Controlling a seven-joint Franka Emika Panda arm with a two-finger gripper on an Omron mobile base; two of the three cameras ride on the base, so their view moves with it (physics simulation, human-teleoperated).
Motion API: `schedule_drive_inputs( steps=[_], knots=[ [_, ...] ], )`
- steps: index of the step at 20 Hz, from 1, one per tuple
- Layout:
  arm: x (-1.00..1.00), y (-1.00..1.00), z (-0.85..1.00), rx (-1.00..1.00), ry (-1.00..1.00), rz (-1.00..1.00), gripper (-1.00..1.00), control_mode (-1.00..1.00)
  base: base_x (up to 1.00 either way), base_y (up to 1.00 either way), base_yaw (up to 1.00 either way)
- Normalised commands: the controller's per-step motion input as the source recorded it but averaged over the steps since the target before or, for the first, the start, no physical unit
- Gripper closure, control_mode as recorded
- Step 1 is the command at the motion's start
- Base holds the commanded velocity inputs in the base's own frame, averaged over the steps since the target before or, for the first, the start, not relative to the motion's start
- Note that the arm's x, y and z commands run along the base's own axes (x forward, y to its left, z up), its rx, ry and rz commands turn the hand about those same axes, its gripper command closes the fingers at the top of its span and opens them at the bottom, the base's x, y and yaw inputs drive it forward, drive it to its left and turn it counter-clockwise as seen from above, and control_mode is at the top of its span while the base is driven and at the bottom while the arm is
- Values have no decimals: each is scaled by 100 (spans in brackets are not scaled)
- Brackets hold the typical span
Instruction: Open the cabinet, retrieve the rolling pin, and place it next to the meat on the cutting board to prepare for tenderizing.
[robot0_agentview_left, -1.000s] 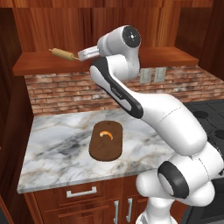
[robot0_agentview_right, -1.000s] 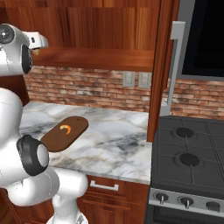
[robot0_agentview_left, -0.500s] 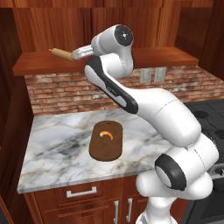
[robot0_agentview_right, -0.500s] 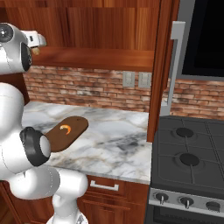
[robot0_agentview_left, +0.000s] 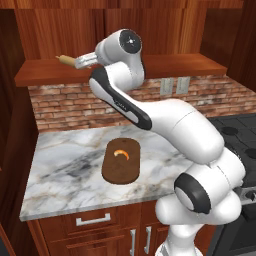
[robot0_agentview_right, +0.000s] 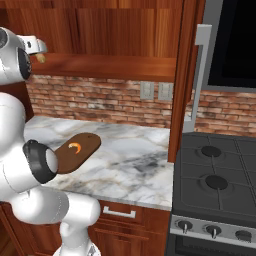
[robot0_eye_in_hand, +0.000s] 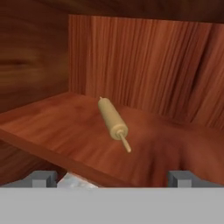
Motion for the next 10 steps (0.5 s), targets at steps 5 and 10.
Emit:
schedule_drive_inputs(
  steps=[5, 10],
  knots=[
    [23, 0, -1, 0, 0, 0, -100, -100, 0, 0, 0],
    [26, 0, 0, 0, 0, 0, -100, -100, 0, 0, 0]
  ],
)
